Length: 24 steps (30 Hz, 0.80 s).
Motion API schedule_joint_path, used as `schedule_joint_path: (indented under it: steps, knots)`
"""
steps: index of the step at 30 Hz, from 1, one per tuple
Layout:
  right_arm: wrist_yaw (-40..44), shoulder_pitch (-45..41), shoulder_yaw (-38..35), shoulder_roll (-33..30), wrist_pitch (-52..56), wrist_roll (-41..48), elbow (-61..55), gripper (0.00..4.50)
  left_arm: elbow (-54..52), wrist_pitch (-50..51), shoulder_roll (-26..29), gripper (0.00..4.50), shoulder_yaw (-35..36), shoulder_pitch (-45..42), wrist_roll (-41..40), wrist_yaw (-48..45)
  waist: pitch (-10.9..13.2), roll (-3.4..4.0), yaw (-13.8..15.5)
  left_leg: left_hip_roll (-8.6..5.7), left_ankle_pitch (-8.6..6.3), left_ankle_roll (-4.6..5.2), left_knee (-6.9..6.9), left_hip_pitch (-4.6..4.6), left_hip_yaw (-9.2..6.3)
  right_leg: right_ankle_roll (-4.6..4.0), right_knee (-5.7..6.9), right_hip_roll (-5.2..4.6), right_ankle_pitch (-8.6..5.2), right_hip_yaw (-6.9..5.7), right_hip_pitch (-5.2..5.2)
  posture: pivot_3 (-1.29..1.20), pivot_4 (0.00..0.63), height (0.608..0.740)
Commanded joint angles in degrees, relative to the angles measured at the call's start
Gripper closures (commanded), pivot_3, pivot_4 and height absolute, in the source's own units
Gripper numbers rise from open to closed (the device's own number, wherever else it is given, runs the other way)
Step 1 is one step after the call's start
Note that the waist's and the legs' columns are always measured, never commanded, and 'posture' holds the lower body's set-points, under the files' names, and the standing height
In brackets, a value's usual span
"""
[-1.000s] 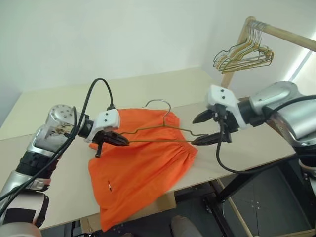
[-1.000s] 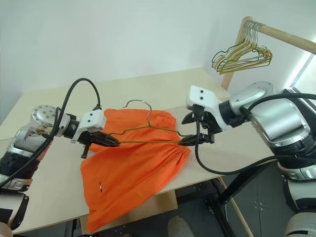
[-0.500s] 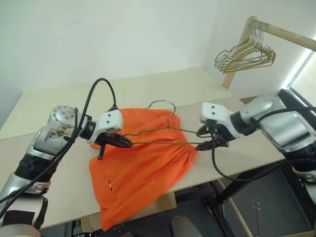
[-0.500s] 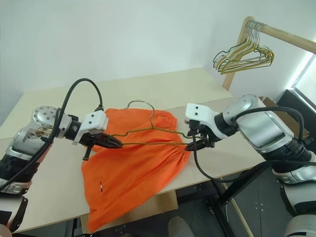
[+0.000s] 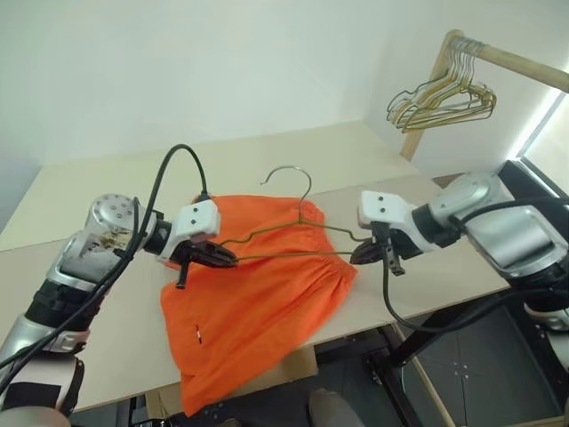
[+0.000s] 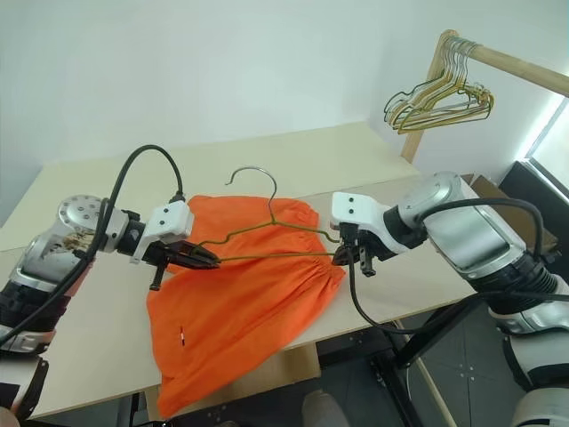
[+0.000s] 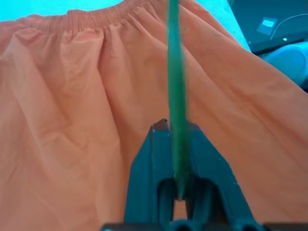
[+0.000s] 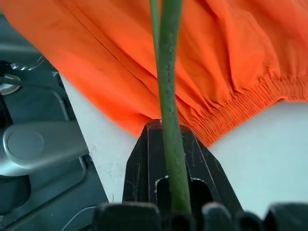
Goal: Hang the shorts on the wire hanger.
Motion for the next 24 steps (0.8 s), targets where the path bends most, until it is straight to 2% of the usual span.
schedule_joint_path:
  steps: [1, 9, 16, 20, 24]
  knots:
    - [-0.4, 0.6, -3.4, -0.6, 0.4, 0.9, -2.3, 4.50, 0.2, -3.3, 0.5, 2.76, 4.3, 0.6, -3.8, -1.7, 0.0, 0.00, 0.0, 0.00, 0.00, 0.00, 0.00, 0.00, 0.00, 0.00, 0.00, -0.01, 0.00, 0.00, 0.00, -0.26, 0.000, 0.740]
    - [-3.9, 8.9, -10.5, -3.0, 6.9, 5.0, -5.9, 4.50, 3.7, -2.0, -1.3, 0.14, 12.4, 1.3, -6.7, 7.1, 0.0, 0.00, 1.2, 0.00, 0.00, 0.00, 0.01, 0.01, -0.01, 0.00, -0.01, -0.01, 0.00, 0.00, 0.01, -0.25, 0.000, 0.740]
    - [-9.8, 18.3, -22.0, -4.6, 15.6, 10.4, -6.7, 4.50, -0.5, 0.4, -4.0, 0.06, 22.4, 2.3, -13.0, 16.6, 0.0, -0.01, 3.0, 0.00, 0.00, 0.00, 0.02, -0.01, 0.00, 0.00, -0.03, -0.03, 0.01, 0.00, 0.01, -0.23, 0.000, 0.740]
    - [-12.6, 23.0, -31.0, -3.8, 27.8, 16.6, -4.4, 4.50, -15.9, 10.3, -11.3, 0.06, 23.9, 2.1, -21.2, 29.9, 0.0, -0.03, 4.6, -0.03, 0.00, 0.00, 0.02, -0.05, 0.00, 0.02, -0.07, -0.09, 0.02, -0.01, 0.05, -0.23, 0.000, 0.740]
    - [-15.6, 22.5, -35.3, -2.7, 39.1, 19.9, 1.4, 4.50, -27.8, 15.5, -18.5, 0.06, 23.0, 3.0, -27.0, 40.9, 0.0, -0.04, 5.8, -0.06, -0.02, 0.02, 0.05, 0.03, 0.01, 0.06, -0.09, -0.10, 0.04, 0.00, 0.18, -0.23, 0.000, 0.740]
